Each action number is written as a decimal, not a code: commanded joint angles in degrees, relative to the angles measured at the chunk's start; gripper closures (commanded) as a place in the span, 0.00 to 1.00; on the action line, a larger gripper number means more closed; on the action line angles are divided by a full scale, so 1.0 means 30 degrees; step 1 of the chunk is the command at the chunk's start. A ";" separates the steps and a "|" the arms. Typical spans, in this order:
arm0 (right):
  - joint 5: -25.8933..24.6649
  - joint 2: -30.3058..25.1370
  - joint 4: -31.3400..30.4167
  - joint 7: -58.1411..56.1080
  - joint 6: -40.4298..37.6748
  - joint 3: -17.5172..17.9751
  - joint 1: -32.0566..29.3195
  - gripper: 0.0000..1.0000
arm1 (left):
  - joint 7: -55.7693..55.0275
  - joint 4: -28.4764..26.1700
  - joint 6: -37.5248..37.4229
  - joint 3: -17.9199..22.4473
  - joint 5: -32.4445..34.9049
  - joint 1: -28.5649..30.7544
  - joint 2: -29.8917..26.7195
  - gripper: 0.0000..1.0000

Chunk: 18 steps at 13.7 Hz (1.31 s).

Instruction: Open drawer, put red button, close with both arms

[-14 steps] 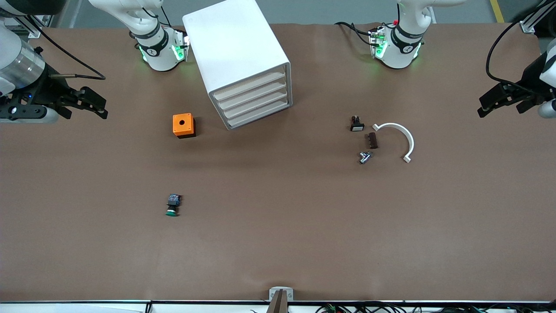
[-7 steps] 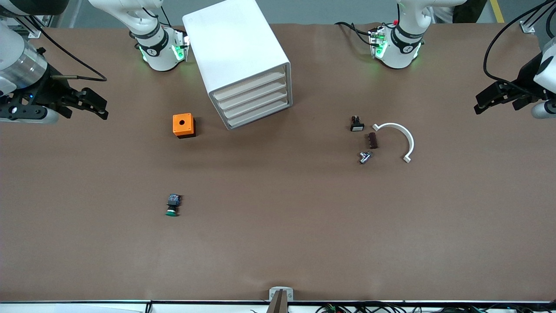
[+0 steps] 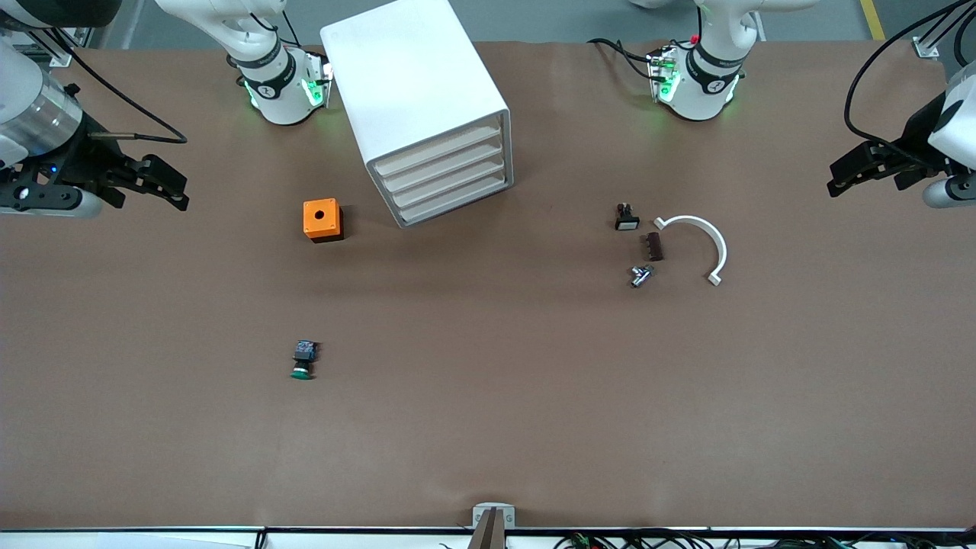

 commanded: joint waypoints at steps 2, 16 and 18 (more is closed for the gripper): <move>-0.0257 -0.0495 -0.0559 -0.0212 0.0310 -0.0083 0.0049 0.00 | 0.0404 -0.0741 0.0114 0.0026 -0.0319 0.0110 -0.0959 0.01; -0.0257 -0.0495 -0.0559 -0.1180 0.0340 -0.0171 -0.0185 0.00 | 0.0375 0.2334 0.1669 0.0056 -0.0670 0.0081 0.1383 0.01; -0.0228 -0.0524 -0.0588 -0.1180 0.0281 -0.0171 -0.0156 0.00 | 0.0345 0.2334 0.1669 0.0056 -0.0670 0.0081 0.1383 0.01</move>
